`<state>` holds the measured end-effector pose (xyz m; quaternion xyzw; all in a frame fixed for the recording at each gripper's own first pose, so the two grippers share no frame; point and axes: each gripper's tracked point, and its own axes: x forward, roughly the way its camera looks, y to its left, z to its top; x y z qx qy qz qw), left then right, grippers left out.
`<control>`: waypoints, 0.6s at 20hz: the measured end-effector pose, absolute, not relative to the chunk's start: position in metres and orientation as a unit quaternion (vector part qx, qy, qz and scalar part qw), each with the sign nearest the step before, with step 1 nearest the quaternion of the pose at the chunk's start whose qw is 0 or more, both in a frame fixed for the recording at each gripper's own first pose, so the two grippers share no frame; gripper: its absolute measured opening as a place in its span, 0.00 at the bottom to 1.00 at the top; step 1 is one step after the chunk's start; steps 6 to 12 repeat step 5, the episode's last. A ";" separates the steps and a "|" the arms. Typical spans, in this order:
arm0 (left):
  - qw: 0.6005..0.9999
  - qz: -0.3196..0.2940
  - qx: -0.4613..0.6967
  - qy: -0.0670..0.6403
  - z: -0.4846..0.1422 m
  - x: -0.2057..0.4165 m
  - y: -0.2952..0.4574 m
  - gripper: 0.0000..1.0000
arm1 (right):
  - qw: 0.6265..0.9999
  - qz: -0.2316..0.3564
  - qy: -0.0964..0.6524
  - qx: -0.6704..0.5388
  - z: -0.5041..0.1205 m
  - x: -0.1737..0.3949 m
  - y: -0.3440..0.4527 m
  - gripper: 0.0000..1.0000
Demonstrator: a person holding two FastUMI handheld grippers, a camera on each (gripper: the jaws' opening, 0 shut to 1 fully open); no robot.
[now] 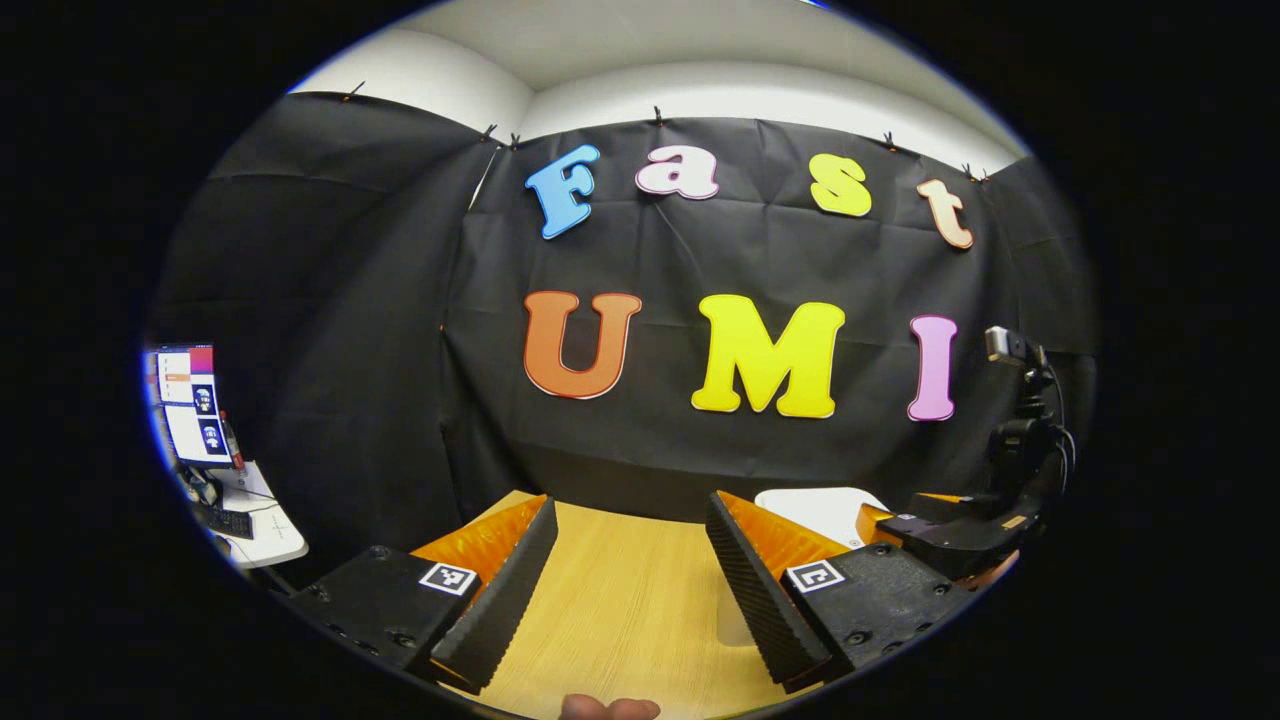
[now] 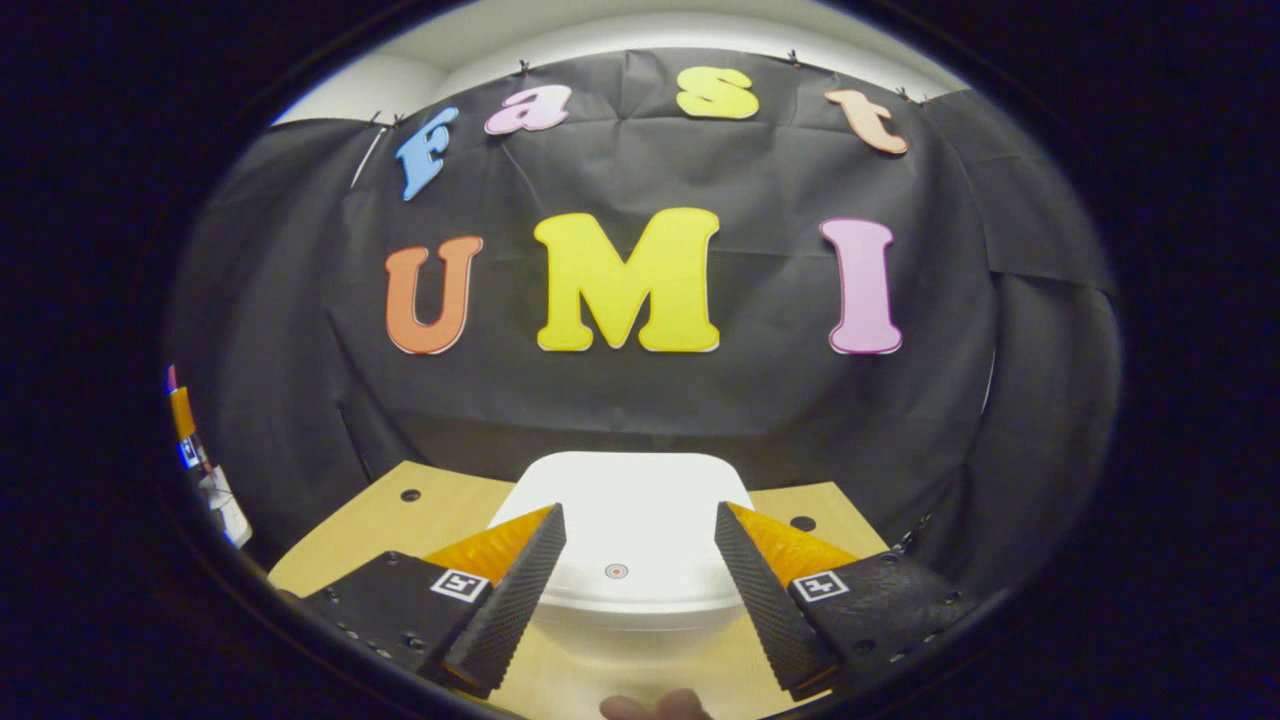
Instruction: Press the lid of the desktop garbage bin to open it, pick up the crumpled paper on the desktop and throw it into the bin, then pick up the pop can on the desktop and drop it into the bin, and finally close the garbage bin lid.
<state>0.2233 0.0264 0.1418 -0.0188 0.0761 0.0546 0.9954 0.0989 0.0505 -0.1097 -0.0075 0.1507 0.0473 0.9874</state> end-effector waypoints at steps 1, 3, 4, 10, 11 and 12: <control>0.996 0.048 -0.016 0.076 0.143 0.225 0.024 0.96 | 0.988 0.046 0.146 -0.006 -0.104 0.091 0.043 0.94; 0.997 0.035 -0.008 0.072 0.147 0.226 0.016 0.96 | 0.990 0.032 0.137 -0.024 -0.096 0.078 0.024 0.94; 0.997 0.028 -0.004 0.068 0.152 0.228 0.012 0.96 | 0.991 0.028 0.127 -0.034 -0.089 0.072 0.017 0.94; 0.998 0.020 -0.002 0.065 0.155 0.229 0.006 0.96 | 0.992 0.027 0.115 -0.040 -0.081 0.065 0.013 0.94; 0.998 0.020 -0.002 0.065 0.155 0.229 0.006 0.96 | 0.992 0.027 0.115 -0.040 -0.081 0.065 0.013 0.94; 0.998 0.020 -0.002 0.065 0.155 0.229 0.006 0.96 | 0.992 0.027 0.115 -0.040 -0.081 0.065 0.013 0.94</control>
